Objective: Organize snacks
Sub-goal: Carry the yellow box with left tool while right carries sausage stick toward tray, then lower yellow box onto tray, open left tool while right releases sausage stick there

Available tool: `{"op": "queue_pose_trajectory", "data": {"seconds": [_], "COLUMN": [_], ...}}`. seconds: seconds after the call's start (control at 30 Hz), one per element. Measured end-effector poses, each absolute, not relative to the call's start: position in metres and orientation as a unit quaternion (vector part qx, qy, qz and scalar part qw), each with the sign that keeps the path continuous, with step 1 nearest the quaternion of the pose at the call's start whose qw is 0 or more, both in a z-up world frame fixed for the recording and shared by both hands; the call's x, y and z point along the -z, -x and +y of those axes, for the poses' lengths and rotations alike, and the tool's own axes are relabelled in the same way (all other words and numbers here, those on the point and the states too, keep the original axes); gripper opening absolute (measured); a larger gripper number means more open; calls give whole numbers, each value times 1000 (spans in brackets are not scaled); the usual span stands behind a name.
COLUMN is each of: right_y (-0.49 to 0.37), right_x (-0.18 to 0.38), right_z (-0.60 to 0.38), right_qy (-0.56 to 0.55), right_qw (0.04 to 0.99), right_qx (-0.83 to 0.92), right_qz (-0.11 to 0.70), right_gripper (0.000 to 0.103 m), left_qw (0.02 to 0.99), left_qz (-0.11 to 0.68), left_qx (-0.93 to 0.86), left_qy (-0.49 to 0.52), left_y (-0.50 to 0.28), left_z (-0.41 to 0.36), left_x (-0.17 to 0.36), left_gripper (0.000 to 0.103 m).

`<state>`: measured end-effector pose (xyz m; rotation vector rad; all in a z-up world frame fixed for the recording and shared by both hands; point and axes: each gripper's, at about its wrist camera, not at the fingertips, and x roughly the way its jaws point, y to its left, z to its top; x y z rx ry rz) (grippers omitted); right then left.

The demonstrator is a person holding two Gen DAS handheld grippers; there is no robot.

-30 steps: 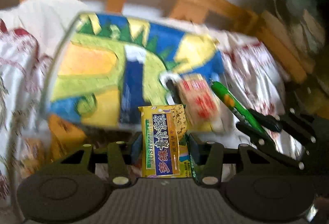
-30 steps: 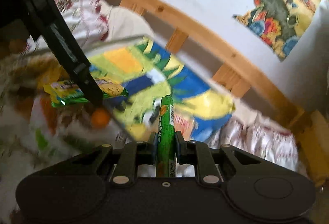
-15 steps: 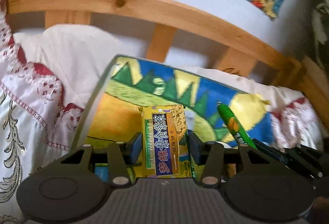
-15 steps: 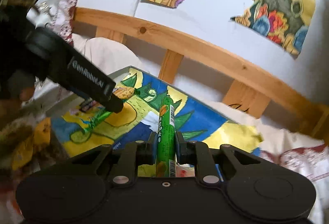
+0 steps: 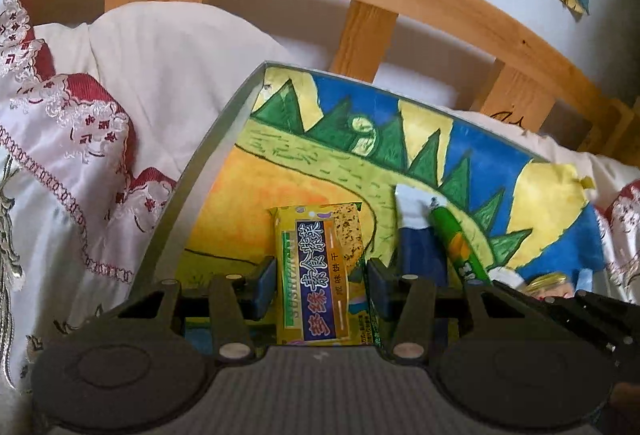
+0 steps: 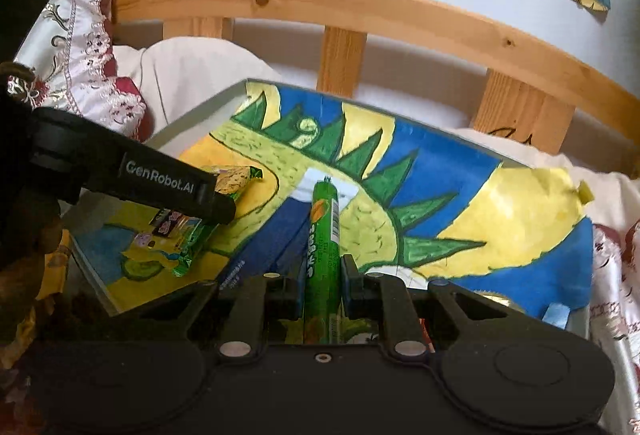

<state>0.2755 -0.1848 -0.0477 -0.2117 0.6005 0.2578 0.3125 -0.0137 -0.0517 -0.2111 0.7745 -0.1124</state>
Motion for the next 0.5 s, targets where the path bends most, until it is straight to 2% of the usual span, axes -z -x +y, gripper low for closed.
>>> {"op": "queue_pose_trajectory", "data": {"seconds": [0.33, 0.5], "right_y": [-278, -277], "right_x": [53, 52], "right_z": [-192, -193], "right_qy": [83, 83], "right_qw": [938, 938], "right_qx": [-134, -135], "right_qz": [309, 308], "right_gripper": [23, 38], "left_qw": [923, 921], "left_qz": [370, 374], "left_qx": [53, 45], "left_qy": [88, 97], "left_y": [-309, -310], "left_z": [-19, -16], "left_x": [55, 55], "left_gripper": [53, 54]}}
